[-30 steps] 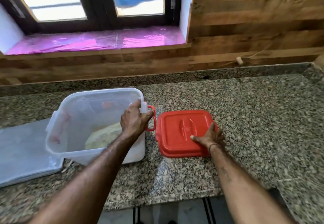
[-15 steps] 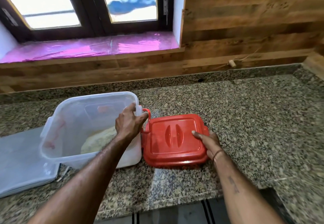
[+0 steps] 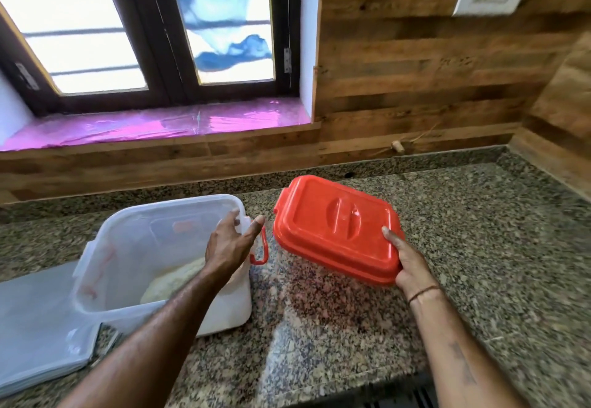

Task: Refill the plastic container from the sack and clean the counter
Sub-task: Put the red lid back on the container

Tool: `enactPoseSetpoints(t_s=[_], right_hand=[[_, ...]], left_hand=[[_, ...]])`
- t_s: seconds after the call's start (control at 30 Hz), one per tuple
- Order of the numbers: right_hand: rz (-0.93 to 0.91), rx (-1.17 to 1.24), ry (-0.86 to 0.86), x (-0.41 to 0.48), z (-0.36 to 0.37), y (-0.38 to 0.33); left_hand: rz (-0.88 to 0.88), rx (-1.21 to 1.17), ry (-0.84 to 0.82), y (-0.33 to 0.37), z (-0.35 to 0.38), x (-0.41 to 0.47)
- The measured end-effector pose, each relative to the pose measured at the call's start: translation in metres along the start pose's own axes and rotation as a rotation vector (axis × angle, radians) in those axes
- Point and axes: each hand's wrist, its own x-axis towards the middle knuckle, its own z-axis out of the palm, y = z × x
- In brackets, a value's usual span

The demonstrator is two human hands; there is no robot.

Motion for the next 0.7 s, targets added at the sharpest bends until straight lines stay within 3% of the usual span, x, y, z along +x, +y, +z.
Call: enactPoseSetpoints(t_s=[0.3,0.4,0.7], right_hand=[[-0.144,-0.061,-0.245,-0.063,0.119,-0.021],[-0.193,-0.105,-0.272,-0.083,0.171,-0.007],[-0.457,-0.601,-0.183,-0.116,0.272,0.071]], left_hand=[[0.056,-0.48,0.02,0.025,-0.074,0.02],[0.022,-0.499,0.102,-0.003,-0.117,0.024],[-0.12,-0.28,0.301,-0.103,-0.189,-0.012]])
